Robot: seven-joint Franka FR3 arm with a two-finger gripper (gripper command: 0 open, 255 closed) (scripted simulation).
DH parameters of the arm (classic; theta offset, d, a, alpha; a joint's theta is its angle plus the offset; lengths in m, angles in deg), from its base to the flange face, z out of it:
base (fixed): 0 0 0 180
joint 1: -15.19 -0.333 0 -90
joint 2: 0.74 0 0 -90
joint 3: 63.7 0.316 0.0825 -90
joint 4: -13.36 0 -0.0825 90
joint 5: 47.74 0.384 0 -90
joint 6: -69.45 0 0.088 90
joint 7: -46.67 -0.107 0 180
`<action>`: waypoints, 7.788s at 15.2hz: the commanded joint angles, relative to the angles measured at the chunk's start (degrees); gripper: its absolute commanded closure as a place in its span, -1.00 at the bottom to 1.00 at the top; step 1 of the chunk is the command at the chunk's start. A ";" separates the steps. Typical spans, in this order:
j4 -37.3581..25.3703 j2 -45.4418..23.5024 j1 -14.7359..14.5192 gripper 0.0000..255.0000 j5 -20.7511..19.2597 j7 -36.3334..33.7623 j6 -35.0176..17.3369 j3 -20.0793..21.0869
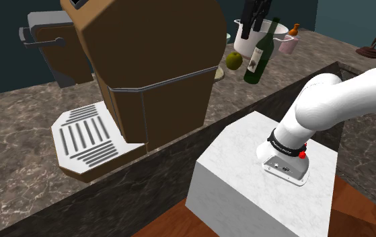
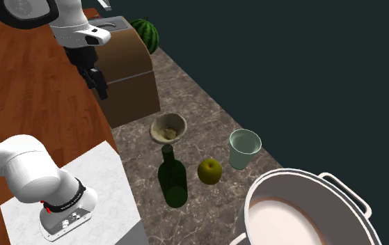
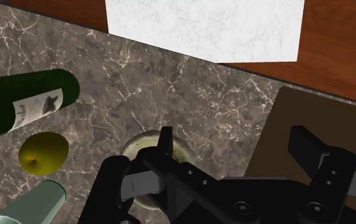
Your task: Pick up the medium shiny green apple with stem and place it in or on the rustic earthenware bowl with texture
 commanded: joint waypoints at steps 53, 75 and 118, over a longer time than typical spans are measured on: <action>-18.87 -55.69 11.33 1.00 9.68 42.03 -37.34 -34.01; -25.69 -51.97 10.89 1.00 6.98 39.79 -27.51 -34.45; -26.00 -31.40 -2.41 1.00 0.47 5.87 -10.03 -16.51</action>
